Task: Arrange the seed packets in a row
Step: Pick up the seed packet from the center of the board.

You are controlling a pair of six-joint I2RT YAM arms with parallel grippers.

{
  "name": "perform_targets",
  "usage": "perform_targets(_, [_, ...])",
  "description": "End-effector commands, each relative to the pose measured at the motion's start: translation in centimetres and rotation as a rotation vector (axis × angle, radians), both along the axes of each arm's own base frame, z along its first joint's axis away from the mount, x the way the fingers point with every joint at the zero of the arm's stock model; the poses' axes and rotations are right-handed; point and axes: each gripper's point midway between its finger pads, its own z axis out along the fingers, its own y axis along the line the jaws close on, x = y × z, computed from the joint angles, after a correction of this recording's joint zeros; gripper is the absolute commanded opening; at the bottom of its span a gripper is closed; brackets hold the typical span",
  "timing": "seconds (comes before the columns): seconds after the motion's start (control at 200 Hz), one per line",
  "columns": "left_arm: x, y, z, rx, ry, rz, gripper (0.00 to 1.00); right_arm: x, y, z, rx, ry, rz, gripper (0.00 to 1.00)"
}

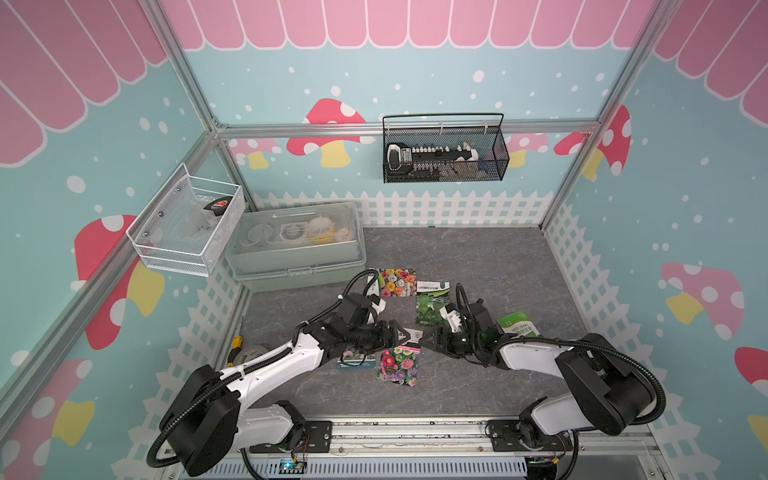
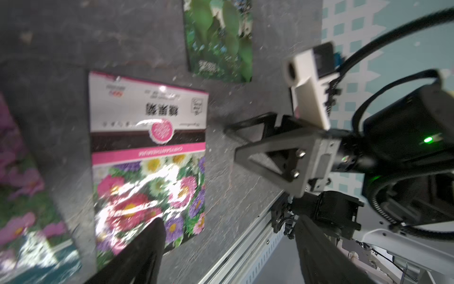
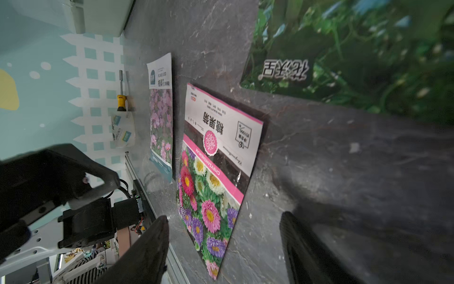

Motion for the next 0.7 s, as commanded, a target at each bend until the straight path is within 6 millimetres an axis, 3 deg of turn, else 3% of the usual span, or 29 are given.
perform_targets(0.0, [-1.7, 1.9, -0.7, 0.011, 0.072, 0.093, 0.86, -0.8, -0.5, -2.2, -0.049, 0.071, 0.067, 0.73])
perform_targets(0.13, [-3.1, 4.0, -1.1, 0.063, 0.090, 0.143, 0.91, 0.2, 0.2, -2.9, -0.033, 0.084, 0.092, 0.76])
perform_targets(0.285, [-3.8, 5.3, -3.4, 0.140, 0.131, 0.167, 0.91, 1.1, 1.0, -3.8, -0.018, 0.096, 0.108, 0.77])
perform_targets(0.495, [-3.9, 6.0, -6.3, 0.219, 0.174, 0.170, 0.91, 1.2, 1.0, -5.0, -0.044, 0.103, 0.119, 0.78])
perform_targets(0.695, [-3.3, 4.6, -7.0, 0.152, 0.159, 0.152, 0.91, 0.7, 1.0, -5.7, -0.035, 0.122, 0.130, 0.78])
